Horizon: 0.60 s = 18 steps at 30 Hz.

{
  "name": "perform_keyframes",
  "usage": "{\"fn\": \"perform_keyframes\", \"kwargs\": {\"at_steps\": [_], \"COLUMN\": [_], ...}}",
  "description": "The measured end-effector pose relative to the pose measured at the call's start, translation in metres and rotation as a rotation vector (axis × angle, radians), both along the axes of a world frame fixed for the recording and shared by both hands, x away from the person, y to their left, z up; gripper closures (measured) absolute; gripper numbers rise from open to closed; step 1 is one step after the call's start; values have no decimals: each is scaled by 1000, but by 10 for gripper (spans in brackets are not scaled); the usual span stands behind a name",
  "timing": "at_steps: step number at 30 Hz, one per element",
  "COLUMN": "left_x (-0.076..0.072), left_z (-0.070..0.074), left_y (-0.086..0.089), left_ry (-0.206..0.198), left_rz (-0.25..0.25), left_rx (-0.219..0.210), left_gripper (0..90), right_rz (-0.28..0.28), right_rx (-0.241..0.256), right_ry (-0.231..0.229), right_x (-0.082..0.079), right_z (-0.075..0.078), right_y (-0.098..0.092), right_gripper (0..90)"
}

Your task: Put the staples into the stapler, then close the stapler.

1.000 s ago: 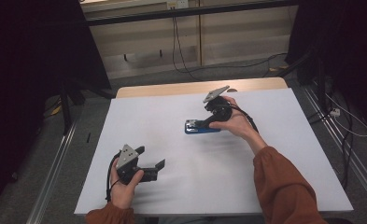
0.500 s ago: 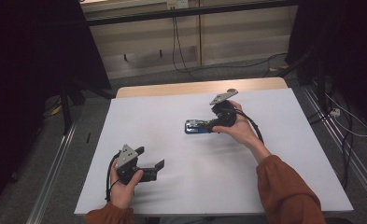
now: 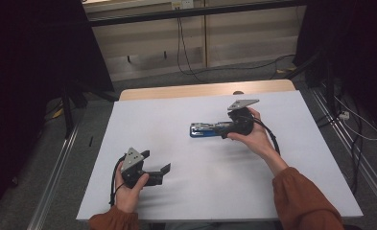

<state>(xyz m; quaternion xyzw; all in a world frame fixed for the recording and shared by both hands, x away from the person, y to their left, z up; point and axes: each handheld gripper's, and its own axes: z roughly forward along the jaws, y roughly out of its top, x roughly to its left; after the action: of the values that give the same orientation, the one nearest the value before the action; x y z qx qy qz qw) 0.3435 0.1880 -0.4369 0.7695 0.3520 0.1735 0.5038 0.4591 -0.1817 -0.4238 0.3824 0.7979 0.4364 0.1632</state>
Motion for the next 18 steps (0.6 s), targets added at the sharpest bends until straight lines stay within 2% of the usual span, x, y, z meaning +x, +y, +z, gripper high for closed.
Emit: {"fn": "perform_keyframes", "kwargs": {"at_steps": [6, 8, 13, 15, 17, 18], "left_x": [3, 5, 7, 11, 16, 18], "left_z": [0, 2, 3, 4, 3, 2], "left_y": [-6, -4, -6, -7, -9, -10], "left_ry": [-3, 32, -14, -23, -24, -17], "left_rz": [-18, -62, 6, 26, 53, 57], "left_rx": [10, -38, -17, 0, 35, 28], "left_gripper": [41, 41, 41, 41, 41, 41], "right_rz": [-40, -50, -73, -84, -87, -95], "right_rx": [15, 15, 13, 11, 7, 4], "right_ry": [-13, -13, -17, -21, -19, -24], "right_x": [-12, -14, -19, -20, -22, -23], "right_z": [2, 2, 1, 1, 2, 2], "right_y": [-16, -19, -25, -27, -29, -30], "right_gripper": [60, 58, 58, 58, 62, 63]}}
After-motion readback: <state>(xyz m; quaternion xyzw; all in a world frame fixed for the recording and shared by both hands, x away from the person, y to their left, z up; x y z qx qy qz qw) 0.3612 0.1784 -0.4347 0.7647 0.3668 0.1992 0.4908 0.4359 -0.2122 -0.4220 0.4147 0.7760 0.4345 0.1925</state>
